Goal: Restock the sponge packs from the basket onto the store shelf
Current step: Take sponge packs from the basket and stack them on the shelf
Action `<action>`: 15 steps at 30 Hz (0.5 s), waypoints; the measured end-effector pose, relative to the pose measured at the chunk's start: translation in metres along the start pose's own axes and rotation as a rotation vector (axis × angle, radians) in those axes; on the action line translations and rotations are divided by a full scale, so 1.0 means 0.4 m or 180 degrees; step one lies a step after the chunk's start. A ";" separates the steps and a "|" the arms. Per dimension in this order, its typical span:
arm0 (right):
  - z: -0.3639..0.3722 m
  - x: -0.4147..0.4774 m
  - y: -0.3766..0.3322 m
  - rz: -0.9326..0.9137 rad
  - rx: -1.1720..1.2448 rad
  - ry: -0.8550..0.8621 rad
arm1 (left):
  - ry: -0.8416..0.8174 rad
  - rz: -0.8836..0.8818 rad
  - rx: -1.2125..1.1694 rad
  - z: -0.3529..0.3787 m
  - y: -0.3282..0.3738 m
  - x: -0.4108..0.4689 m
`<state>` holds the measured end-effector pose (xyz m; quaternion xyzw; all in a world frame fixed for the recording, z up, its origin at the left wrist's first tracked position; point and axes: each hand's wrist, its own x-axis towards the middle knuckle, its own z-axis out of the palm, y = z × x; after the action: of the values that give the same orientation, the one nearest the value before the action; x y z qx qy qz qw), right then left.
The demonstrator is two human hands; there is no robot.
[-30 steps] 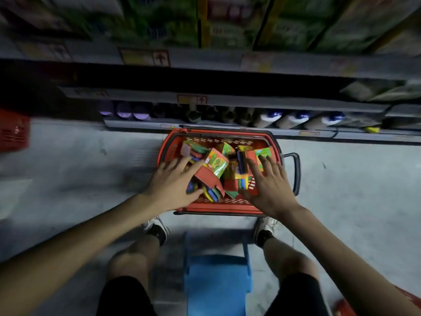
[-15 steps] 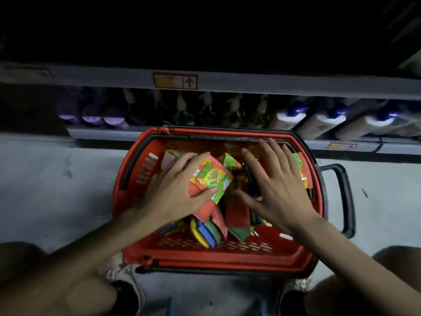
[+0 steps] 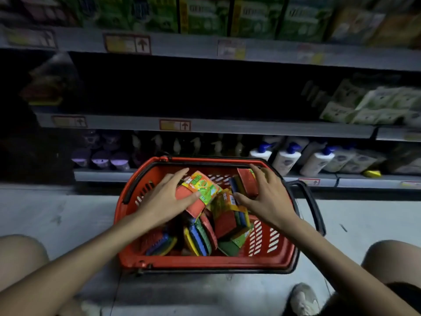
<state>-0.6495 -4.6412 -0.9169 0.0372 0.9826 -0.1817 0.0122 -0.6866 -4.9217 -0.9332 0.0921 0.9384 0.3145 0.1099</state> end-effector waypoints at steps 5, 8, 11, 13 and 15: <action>-0.057 -0.014 0.037 0.0163 0.0353 -0.0575 | 0.0101 -0.0065 0.0257 -0.006 0.029 -0.042; -0.091 -0.002 0.068 0.0172 0.0160 -0.0958 | 0.0055 -0.0101 0.0537 -0.007 0.047 -0.056; -0.111 0.020 0.082 0.0152 0.0035 -0.0920 | 0.0147 -0.0169 0.0510 -0.014 0.040 -0.056; -0.114 0.032 0.084 0.0164 -0.0059 -0.0888 | 0.0167 -0.0263 0.0458 -0.016 0.029 -0.040; -0.108 0.042 0.078 0.0305 -0.0117 -0.0857 | 0.0163 -0.0369 0.0434 -0.013 0.027 -0.017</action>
<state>-0.6644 -4.5958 -0.8884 0.0592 0.9723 -0.1662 0.1532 -0.6805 -4.9179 -0.9216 0.0368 0.9639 0.2452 0.0974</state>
